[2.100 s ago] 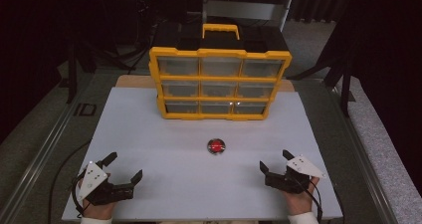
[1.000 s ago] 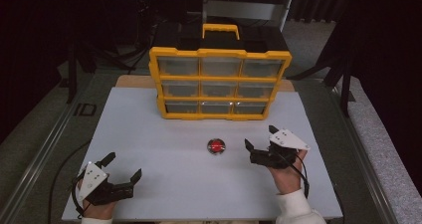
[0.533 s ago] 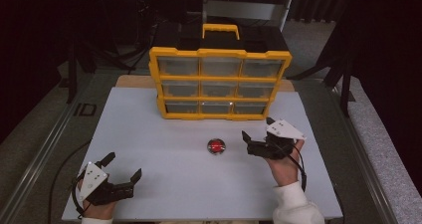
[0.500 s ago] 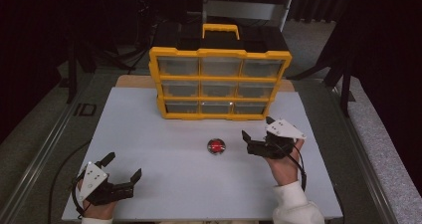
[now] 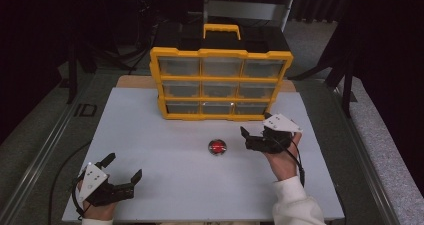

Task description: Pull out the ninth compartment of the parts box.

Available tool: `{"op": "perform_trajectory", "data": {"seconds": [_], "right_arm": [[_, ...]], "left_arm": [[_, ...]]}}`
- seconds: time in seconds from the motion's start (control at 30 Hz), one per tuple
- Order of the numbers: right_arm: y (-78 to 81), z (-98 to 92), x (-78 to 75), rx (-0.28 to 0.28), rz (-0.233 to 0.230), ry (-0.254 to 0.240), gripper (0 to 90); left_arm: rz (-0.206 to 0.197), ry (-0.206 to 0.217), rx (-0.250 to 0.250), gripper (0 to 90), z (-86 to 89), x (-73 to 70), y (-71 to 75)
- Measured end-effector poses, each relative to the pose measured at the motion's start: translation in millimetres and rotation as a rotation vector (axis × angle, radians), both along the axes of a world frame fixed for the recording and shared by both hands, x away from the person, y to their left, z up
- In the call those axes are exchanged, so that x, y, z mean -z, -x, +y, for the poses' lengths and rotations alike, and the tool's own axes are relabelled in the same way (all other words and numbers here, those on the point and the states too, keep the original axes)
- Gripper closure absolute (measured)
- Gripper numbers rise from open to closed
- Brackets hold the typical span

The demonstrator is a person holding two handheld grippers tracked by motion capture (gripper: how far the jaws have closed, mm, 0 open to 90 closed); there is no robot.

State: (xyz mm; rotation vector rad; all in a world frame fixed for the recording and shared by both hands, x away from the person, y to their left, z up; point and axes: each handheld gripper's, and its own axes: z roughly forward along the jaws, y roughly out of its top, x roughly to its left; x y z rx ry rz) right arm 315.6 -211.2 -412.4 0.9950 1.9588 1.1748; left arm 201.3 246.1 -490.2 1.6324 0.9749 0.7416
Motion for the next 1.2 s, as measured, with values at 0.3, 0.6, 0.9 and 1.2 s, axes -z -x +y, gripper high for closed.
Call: {"op": "perform_trajectory", "data": {"seconds": [0.3, 0.6, 0.9, 1.2], "right_arm": [[-8.8, 9.0, -12.5, 0.007, -0.016, 0.036, 8.1], [-16.8, 16.1, -19.6, 0.001, -0.026, 0.071, 8.1], [-24.9, 16.1, -26.0, 0.015, -0.028, 0.097, 8.1], [-32.4, 17.6, -26.4, 0.031, -0.026, 0.135, 8.1]], "left_arm": [[0.000, -0.001, -0.004, 0.0, -0.2, 0.4, -0.6], [-0.002, -0.001, -0.008, 0.0, 1.2, 0.4, -0.8], [-0.001, -0.013, -0.010, 0.0, -0.5, 0.7, -1.3], [-0.001, -0.015, -0.012, 0.0, 0.0, 0.6, -1.3]]}}
